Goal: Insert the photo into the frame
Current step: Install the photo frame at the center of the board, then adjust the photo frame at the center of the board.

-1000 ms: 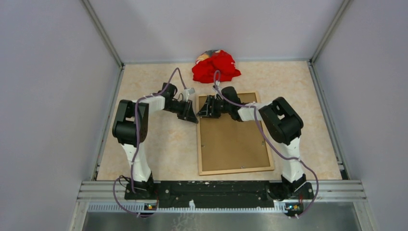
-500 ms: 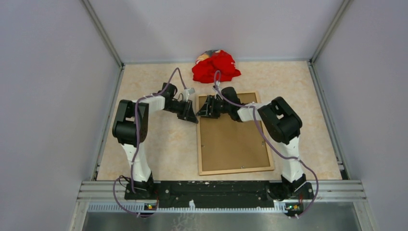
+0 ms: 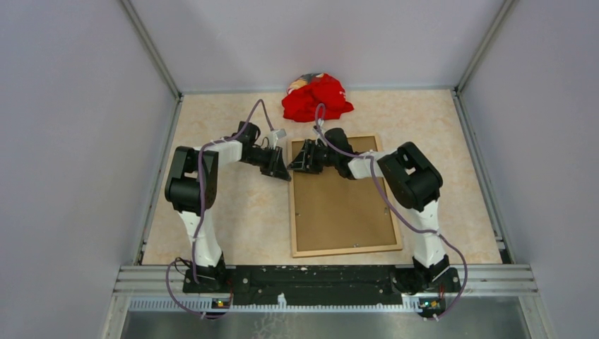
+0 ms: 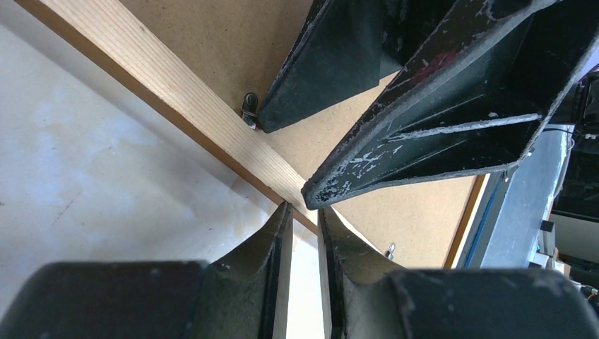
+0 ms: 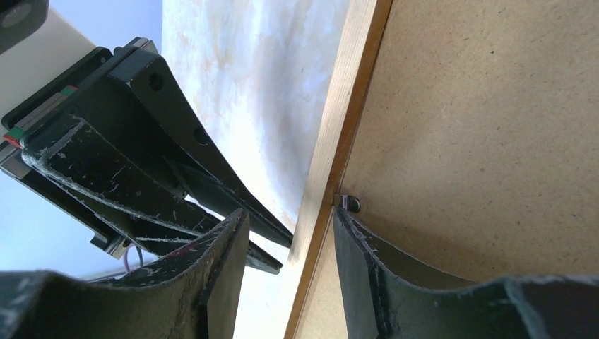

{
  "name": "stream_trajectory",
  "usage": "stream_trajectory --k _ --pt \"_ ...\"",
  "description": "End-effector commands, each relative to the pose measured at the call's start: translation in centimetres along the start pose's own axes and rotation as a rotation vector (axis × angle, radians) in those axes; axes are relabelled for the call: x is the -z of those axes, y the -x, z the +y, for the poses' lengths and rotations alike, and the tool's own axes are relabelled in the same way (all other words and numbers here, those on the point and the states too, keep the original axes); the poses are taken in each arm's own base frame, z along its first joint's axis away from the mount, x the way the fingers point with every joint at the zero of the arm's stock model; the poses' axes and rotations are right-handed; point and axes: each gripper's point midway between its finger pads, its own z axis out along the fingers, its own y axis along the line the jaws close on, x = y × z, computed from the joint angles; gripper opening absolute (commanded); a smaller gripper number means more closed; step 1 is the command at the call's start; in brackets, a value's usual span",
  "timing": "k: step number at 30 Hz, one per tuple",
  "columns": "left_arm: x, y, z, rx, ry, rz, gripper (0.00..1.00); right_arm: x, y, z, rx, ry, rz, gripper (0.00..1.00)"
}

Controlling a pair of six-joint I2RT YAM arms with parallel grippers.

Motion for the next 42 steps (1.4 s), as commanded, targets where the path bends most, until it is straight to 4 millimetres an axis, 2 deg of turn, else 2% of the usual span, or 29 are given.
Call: stream_trajectory --k 1,17,20,23,25,28,30,32,34,36,40,42 --pt "-0.4 0.0 -0.3 -0.018 -0.022 0.006 0.26 -1.3 -0.4 -1.2 0.01 -0.029 -0.029 0.48" --pt "-0.5 -0.1 -0.3 -0.016 -0.027 0.008 0.25 -1.6 -0.8 -1.2 -0.029 -0.022 -0.042 0.48" --pt "-0.4 -0.1 -0.4 -0.016 -0.03 0.007 0.25 -1.4 -0.6 -0.4 -0.043 0.002 -0.057 0.48" --pt "-0.2 0.1 -0.6 -0.021 -0.033 0.003 0.25 -0.3 0.5 1.7 -0.071 0.066 -0.089 0.51" --pt "0.2 0.3 -0.7 -0.023 -0.036 -0.003 0.26 1.4 1.9 3.8 -0.087 0.131 -0.128 0.55" --pt "1.3 0.6 -0.7 -0.036 -0.034 -0.014 0.27 5.3 4.7 6.5 -0.079 0.191 -0.187 0.61" --pt "2.1 0.7 -0.7 -0.05 -0.028 -0.016 0.28 7.8 6.2 7.1 -0.04 0.165 -0.215 0.67" --pt "2.7 0.5 -0.6 -0.081 -0.013 -0.004 0.29 10.3 7.5 6.4 -0.004 0.089 -0.242 0.73" --pt "3.1 0.1 -0.2 -0.129 0.029 0.009 0.3 13.0 8.9 4.7 0.014 -0.016 -0.281 0.79" --pt "3.3 -0.5 0.3 -0.177 0.072 0.029 0.3 16.0 10.1 2.1 0.019 -0.147 -0.324 0.84" --pt "2.9 -2.4 0.8 -0.31 0.155 0.099 0.31 22.6 11.3 -5.1 -0.026 -0.449 -0.413 0.98" --pt "2.4 -3.5 0.8 -0.375 0.184 0.136 0.32 25.2 11.4 -8.1 -0.065 -0.542 -0.446 0.99"
